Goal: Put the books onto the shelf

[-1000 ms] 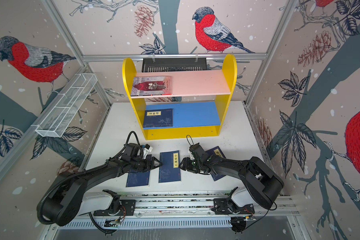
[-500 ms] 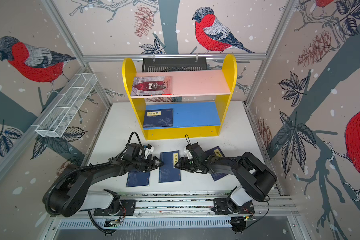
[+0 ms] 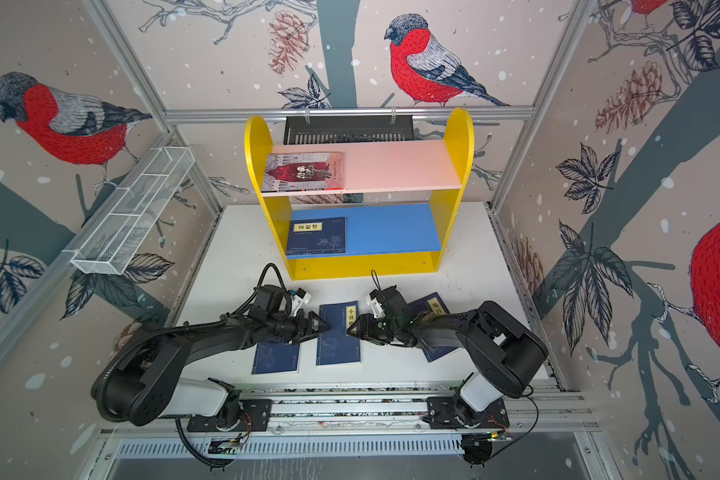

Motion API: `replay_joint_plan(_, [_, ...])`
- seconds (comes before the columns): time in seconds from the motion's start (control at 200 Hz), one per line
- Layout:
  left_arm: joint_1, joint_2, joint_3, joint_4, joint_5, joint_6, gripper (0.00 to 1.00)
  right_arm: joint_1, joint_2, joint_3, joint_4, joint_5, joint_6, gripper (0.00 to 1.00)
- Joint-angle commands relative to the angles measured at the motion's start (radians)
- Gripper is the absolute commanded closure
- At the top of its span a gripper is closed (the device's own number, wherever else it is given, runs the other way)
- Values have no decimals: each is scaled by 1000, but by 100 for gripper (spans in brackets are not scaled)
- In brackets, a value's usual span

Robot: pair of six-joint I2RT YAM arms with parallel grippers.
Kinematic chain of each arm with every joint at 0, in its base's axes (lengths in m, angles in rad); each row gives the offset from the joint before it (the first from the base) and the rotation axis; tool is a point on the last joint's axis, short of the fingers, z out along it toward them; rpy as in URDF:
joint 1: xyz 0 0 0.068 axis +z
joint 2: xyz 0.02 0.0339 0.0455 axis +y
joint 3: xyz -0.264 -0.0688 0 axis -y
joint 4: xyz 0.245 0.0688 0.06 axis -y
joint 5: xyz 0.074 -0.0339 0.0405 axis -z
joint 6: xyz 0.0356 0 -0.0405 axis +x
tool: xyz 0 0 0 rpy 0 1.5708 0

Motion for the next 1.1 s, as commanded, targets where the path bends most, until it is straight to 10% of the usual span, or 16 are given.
replay_joint_plan(0.0, [-3,-14,-7,28,8,0,19,-6,0,-1,-46,-4,7,45])
replay_joint_plan(1.096, [-3,0,0,65,29,-30,19,-33,-16,4,53,-32,13,88])
